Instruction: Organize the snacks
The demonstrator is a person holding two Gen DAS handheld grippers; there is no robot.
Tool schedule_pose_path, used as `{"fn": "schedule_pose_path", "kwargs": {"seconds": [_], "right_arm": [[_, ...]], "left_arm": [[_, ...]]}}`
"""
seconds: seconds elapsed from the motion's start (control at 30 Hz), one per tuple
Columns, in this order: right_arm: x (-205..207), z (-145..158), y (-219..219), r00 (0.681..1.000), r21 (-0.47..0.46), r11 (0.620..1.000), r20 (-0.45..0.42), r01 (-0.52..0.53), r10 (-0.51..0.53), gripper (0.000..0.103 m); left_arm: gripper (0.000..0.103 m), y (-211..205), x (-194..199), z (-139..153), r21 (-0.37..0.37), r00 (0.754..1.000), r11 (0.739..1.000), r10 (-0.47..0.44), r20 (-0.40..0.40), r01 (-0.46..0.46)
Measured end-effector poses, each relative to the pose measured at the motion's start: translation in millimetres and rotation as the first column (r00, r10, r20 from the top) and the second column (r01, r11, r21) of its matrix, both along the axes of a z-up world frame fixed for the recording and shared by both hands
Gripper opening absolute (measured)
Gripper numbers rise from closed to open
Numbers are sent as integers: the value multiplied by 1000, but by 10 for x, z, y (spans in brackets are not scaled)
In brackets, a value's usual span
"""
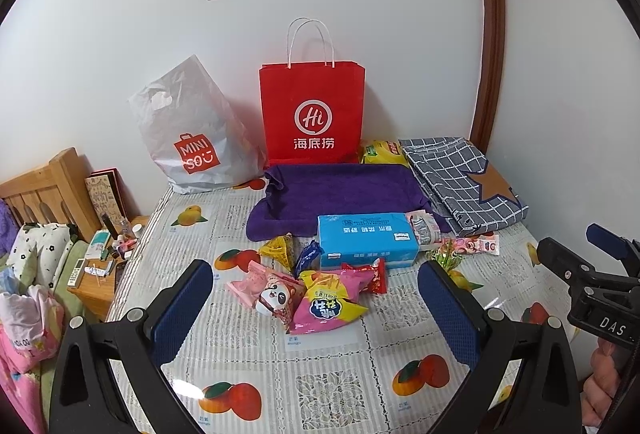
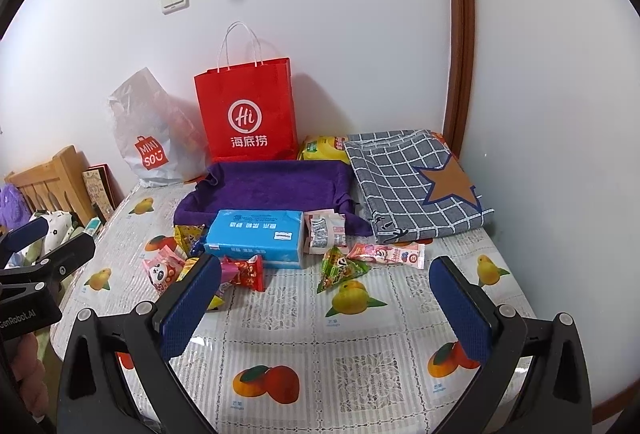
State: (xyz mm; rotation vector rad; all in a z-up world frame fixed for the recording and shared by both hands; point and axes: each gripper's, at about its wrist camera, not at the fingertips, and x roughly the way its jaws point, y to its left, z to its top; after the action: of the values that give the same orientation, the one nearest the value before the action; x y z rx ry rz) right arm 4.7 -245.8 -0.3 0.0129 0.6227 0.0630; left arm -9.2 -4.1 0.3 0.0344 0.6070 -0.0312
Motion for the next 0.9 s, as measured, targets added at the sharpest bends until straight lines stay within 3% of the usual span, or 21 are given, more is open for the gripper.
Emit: {"fn": "schedule_pose_path", "kwargs": {"seconds": [0.9], "right_arm": [[-15, 31, 34, 1000, -6, 1000, 3, -5, 5, 103]], "left_arm": [[103, 26, -31, 14, -8, 1000, 1000, 4, 6, -4]]}}
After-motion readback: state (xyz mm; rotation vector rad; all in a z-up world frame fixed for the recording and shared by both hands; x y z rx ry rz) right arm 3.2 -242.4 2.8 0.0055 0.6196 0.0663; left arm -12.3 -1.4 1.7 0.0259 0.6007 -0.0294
